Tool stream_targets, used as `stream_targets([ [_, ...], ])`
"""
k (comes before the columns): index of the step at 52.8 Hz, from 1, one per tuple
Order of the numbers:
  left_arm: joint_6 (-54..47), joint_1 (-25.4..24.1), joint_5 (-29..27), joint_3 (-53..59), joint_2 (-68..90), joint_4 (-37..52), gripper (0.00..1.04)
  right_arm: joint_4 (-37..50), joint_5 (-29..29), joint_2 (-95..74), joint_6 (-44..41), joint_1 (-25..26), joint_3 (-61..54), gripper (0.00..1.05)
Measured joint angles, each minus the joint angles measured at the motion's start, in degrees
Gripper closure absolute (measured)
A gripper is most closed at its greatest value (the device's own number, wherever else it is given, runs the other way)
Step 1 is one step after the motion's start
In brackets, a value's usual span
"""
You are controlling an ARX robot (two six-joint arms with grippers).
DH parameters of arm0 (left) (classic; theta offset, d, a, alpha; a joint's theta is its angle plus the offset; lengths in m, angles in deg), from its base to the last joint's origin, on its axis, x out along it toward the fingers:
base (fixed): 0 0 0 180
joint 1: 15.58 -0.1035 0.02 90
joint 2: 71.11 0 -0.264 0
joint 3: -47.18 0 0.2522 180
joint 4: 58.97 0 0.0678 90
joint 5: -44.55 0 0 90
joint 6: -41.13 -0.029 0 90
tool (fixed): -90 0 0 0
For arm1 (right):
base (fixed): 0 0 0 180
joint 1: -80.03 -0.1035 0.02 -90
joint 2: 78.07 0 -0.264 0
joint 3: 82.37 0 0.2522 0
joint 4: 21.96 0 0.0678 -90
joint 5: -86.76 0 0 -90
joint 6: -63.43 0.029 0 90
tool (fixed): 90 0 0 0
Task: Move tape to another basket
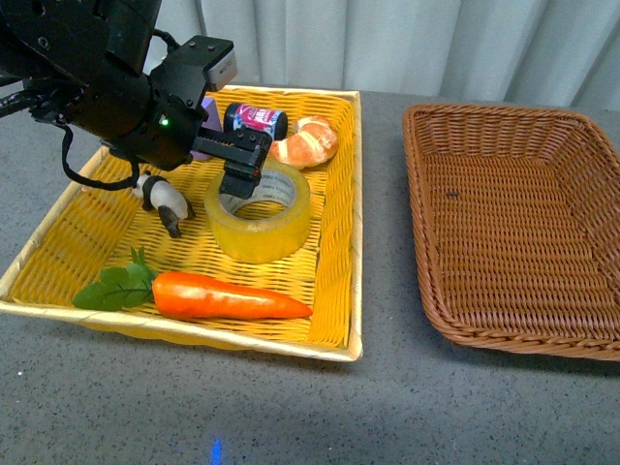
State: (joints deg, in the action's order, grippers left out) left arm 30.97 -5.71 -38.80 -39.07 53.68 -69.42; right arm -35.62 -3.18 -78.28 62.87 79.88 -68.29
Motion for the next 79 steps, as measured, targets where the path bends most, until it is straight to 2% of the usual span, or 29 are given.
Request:
stream_targets([
  [24, -0.8, -1.1, -2.2, -1.7, 3.0, -1.5, 0.07, 0.0, 0.0, 0.0, 0.0, 0.0, 0.0, 0.09],
  [30, -0.4, -1.2, -2.6, -2.2, 3.1, -1.4, 0.21, 0.0, 0.0, 0.0, 0.0, 0.0, 0.0, 0.09],
  [35, 0.0, -1.2, -2.6, -2.7, 3.2, -1.4, 0.42, 0.0, 0.0, 0.0, 0.0, 0.0, 0.0, 0.09],
  [52, 1.6, -0.3, -2.0, -2.7, 3.1, -1.8, 0.88, 0.0, 0.0, 0.0, 0.0, 0.0, 0.0, 0.09],
  [66, -2.4, 0.6, -1.2, -2.1, 1.2, 0.0, 0.88, 0.0, 0.0, 0.0, 0.0, 0.0, 0.0, 0.09],
  [79, -14.2, 3.9, 6.3, -7.2, -5.1, -4.3, 0.88, 0.0, 0.0, 0.0, 0.0, 0.0, 0.0, 0.09],
])
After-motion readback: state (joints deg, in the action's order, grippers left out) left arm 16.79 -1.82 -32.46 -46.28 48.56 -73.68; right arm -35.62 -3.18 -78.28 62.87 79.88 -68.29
